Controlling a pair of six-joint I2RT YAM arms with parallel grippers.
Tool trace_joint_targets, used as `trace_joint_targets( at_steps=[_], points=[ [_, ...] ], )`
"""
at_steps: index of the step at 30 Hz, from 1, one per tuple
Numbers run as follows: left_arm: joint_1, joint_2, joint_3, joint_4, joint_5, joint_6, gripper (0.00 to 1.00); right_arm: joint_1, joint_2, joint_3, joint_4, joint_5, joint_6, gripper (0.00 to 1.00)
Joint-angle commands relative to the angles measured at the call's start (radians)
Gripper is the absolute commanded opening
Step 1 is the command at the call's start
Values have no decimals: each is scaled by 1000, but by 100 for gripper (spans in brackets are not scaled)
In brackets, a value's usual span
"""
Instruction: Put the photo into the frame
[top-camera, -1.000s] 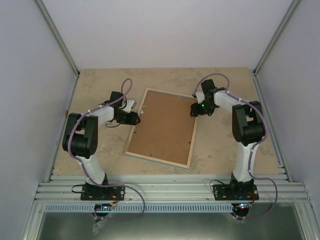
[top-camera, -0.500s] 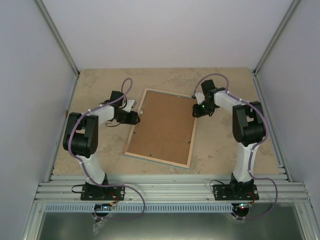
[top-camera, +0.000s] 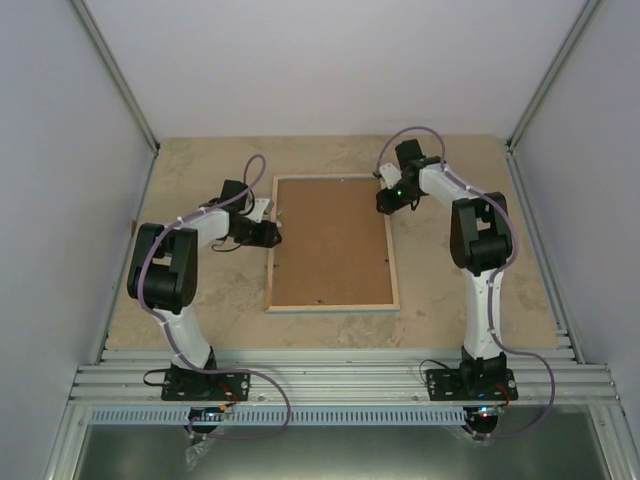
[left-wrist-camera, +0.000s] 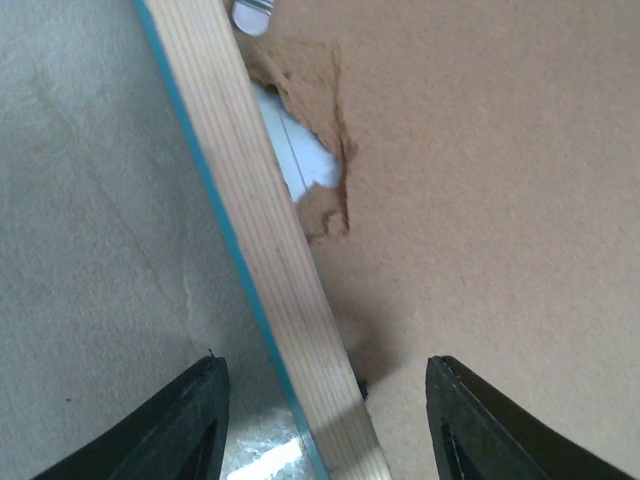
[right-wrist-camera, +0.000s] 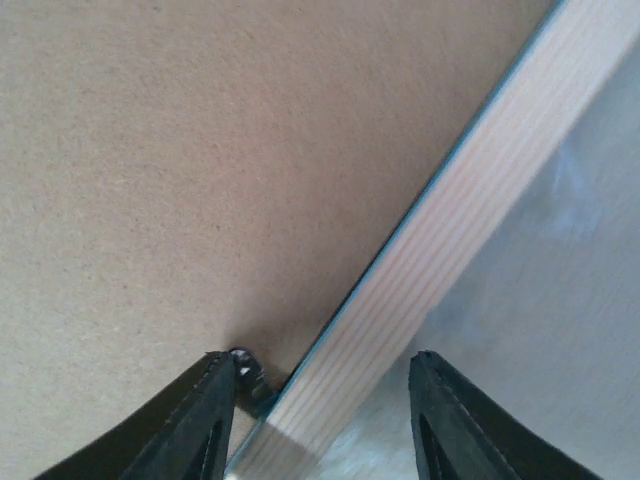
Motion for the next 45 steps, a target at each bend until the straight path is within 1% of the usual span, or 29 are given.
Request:
trace_joint_targets(
  at_steps=[1, 3, 6, 9, 12, 14, 17, 19, 26, 29, 39, 41, 45],
  points=[
    [0, 1, 17, -30, 45, 14, 58, -33, 77, 133, -50, -23, -178, 61],
    [0, -23, 7, -25, 61, 15, 60, -52, 44, 165, -85, -90, -194, 74],
    [0, -50, -12, -13, 50, 9, 61, -64, -37, 127, -123, -126, -167, 82],
    [0, -60, -29, 0, 44, -4, 61, -63, -136, -4, -147, -175, -84, 85],
    [-1, -66, -43, 10, 46, -12, 61, -42, -258, -210, -119, -202, -30, 85],
    [0, -66, -47, 11, 42, -7, 61, -27, -301, -344, -101, -201, -10, 85],
    [-1, -61, -56, 13, 40, -8, 61, -16, -328, -443, -83, -199, 25, 84],
    [-1, -59, -60, 15, 43, -12, 61, -2, -345, -477, -51, -178, 28, 84],
    [-1, -52, -55, 13, 40, -11, 61, 52, -333, -494, -10, -130, 56, 78],
    [0, -51, -54, 11, 38, -11, 61, 67, -315, -492, -11, -92, 58, 74],
    [0, -39, -50, 12, 23, -10, 61, 68, -333, -558, -33, 39, -31, 60],
    [0, -30, -40, 8, 22, -10, 60, 68, -335, -560, -44, 47, -47, 58],
    [0, -15, -29, 3, 18, -9, 60, 68, -340, -576, -50, 62, -89, 58]
  ],
)
